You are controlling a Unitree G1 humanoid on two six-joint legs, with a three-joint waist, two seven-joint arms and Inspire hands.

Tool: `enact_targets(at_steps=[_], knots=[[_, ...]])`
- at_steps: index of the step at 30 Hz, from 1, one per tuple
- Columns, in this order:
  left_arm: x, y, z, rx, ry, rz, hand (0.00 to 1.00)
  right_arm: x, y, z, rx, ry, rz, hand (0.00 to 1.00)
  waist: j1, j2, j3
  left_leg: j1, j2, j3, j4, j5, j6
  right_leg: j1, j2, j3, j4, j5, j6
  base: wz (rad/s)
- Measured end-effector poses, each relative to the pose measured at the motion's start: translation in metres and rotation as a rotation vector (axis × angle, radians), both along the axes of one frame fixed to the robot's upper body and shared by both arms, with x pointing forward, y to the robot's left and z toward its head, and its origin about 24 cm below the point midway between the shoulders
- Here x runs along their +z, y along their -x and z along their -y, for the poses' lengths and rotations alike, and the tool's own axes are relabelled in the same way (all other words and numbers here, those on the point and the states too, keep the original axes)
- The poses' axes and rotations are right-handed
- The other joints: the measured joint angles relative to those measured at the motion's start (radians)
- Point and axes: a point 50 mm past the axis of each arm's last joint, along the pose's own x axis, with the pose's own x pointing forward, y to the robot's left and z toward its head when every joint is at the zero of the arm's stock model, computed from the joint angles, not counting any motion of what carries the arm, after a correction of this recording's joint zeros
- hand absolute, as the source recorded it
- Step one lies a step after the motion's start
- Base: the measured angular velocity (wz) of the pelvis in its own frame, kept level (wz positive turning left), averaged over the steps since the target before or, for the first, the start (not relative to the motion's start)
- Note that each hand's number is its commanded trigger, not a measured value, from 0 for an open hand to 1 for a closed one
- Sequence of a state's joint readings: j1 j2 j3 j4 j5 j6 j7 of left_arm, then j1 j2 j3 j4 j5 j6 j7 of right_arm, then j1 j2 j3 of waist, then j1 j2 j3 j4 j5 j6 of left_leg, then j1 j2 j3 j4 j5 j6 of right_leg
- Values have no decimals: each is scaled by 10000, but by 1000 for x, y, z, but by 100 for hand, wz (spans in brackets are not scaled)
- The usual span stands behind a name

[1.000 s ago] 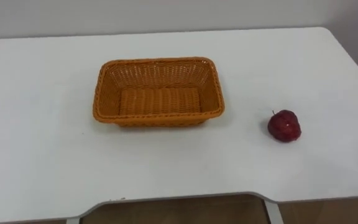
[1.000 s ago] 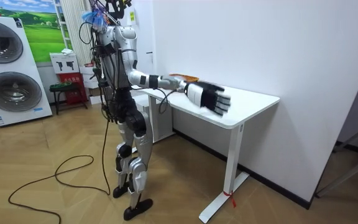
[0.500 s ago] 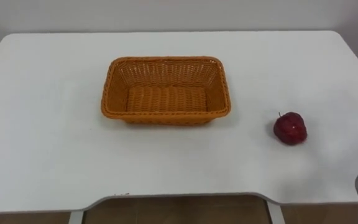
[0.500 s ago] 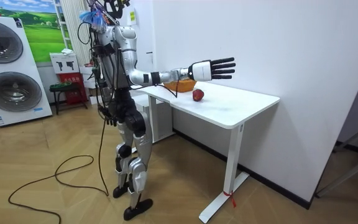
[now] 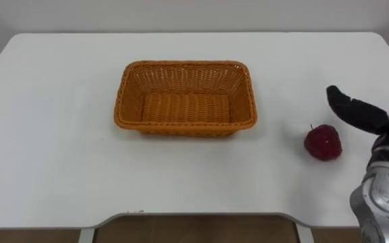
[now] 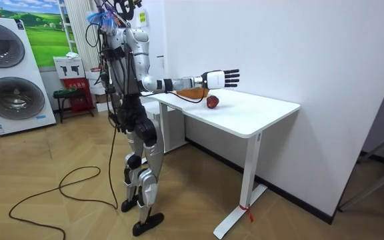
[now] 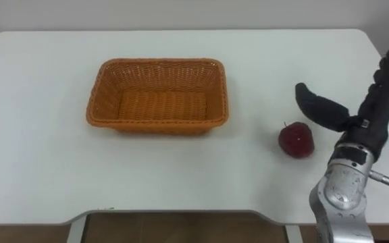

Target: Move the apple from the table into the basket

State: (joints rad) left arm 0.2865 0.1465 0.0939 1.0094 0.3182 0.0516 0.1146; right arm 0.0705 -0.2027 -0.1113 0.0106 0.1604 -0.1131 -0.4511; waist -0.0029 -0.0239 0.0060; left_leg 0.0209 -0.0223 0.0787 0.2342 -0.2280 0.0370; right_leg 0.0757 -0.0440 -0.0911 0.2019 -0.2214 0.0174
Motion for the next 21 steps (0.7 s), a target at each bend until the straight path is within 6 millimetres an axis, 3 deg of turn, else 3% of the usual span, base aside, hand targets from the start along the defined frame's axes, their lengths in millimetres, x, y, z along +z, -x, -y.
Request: enact_targets(at_steps=[6, 15, 21], knots=[[0, 0, 1, -88, 23, 39, 0, -8, -2, -4, 756, 12, -451, 0, 77, -14, -5, -110, 5, -25, 19, 0, 0, -77, 2, -61, 4, 35, -6, 0], [0, 1, -1, -505, 142, -166, 0, -30, 0, -7, 1379, 775, -1699, 0, 86, -122, -83, -105, -18, -109, 55, 1, 2, -28, -21, -191, 0, 36, -4, 2], [0, 2, -1, -516, 156, -207, 0, -49, 11, -3, 1353, 893, -2627, 0, 90, -77, -80, -81, -50, -244, 71, 2, 3, 118, -30, -257, -165, 53, 11, 5]])
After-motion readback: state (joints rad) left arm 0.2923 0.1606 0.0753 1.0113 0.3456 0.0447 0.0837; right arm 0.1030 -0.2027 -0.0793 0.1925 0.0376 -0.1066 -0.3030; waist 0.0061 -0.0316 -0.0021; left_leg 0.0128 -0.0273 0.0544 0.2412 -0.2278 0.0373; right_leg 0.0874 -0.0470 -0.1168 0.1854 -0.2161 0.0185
